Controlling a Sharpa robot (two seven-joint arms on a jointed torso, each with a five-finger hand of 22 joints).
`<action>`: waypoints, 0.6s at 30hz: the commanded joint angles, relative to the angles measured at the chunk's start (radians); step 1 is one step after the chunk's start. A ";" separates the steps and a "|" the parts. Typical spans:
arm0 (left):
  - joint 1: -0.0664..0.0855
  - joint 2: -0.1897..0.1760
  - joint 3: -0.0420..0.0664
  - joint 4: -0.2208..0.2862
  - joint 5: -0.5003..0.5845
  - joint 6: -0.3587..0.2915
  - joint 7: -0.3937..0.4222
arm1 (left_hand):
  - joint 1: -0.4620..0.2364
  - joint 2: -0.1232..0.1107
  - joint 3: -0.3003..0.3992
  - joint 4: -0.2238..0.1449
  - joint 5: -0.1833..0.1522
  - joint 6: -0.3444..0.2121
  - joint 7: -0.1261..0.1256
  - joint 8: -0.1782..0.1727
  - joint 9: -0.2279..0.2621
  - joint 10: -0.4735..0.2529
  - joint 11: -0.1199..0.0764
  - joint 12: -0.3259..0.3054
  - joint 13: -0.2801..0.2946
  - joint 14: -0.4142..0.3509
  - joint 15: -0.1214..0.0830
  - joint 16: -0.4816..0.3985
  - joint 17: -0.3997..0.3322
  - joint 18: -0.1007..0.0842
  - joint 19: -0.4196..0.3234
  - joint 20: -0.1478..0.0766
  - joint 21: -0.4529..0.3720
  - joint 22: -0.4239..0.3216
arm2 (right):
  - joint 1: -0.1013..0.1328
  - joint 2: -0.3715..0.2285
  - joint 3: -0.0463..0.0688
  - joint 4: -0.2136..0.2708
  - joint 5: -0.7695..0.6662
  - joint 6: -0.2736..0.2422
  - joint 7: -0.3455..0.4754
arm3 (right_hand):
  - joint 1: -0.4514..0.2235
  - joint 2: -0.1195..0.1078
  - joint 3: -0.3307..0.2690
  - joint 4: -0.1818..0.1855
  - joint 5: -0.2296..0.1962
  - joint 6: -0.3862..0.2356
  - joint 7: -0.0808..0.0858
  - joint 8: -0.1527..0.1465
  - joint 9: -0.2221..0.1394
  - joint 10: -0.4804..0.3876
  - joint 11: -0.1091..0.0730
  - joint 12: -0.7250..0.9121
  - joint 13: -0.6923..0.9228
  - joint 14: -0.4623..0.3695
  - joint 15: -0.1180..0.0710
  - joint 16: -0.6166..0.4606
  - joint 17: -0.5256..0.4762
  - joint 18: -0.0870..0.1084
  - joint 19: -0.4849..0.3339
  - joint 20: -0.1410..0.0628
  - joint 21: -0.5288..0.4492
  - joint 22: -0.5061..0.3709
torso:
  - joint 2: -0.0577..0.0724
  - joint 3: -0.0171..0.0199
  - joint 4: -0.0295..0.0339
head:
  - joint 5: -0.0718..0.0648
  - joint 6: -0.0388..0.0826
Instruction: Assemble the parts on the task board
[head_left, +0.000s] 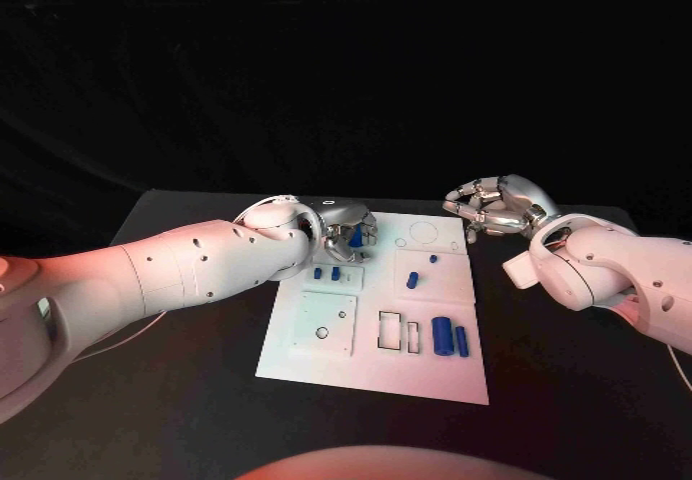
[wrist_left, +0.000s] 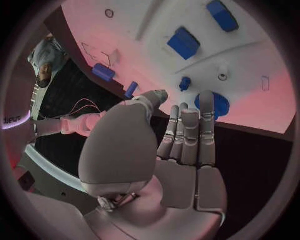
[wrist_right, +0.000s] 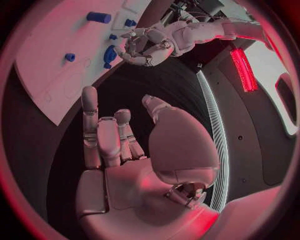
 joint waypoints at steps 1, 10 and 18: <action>0.000 0.003 0.001 0.002 -0.061 0.060 -0.028 | -0.005 -0.004 -0.009 0.001 -0.004 0.009 0.002 -0.008 -0.006 0.010 0.000 0.005 -0.003 0.011 -0.001 0.012 0.011 0.014 0.002 -0.004 0.008 0.003 | -0.001 0.001 0.000 0.000 0.000 0.012 0.013 | 0.009 -0.002 0.000 0.004 0.005 -0.007 -0.001 0.007 0.002 -0.009 -0.001 -0.007 -0.003 -0.008 -0.001 -0.004 -0.003 0.019 -0.007 -0.001 -0.006 -0.002 | -0.002 0.0007 0.0009 | -0.003 0.000; -0.001 0.001 0.001 0.007 -0.085 0.069 -0.059 | -0.009 -0.007 -0.016 0.005 -0.004 0.021 0.003 -0.011 -0.019 0.021 -0.003 0.006 -0.012 0.036 -0.003 0.040 0.043 0.014 0.008 -0.006 0.021 0.011 | -0.001 0.000 0.000 0.001 -0.001 0.010 0.011 | 0.009 -0.002 0.000 0.004 0.005 -0.007 -0.001 0.007 0.002 -0.009 -0.001 -0.007 -0.003 -0.008 -0.001 -0.004 -0.003 0.019 -0.007 -0.001 -0.006 -0.002 | 0.000 0.0005 0.0021 | -0.006 -0.001; -0.001 0.002 0.001 0.007 -0.096 0.087 -0.072 | -0.002 -0.002 -0.014 0.003 -0.001 0.033 0.001 -0.010 -0.024 0.025 -0.004 0.005 -0.016 0.040 -0.004 0.047 0.044 0.014 0.009 -0.007 0.027 0.015 | -0.001 0.001 0.000 0.001 -0.002 0.010 0.010 | 0.009 -0.002 0.000 0.004 0.005 -0.007 -0.001 0.007 0.002 -0.009 -0.001 -0.007 -0.003 -0.008 -0.001 -0.004 -0.003 0.019 -0.007 -0.001 -0.006 -0.002 | 0.000 -0.0008 0.0023 | -0.007 -0.005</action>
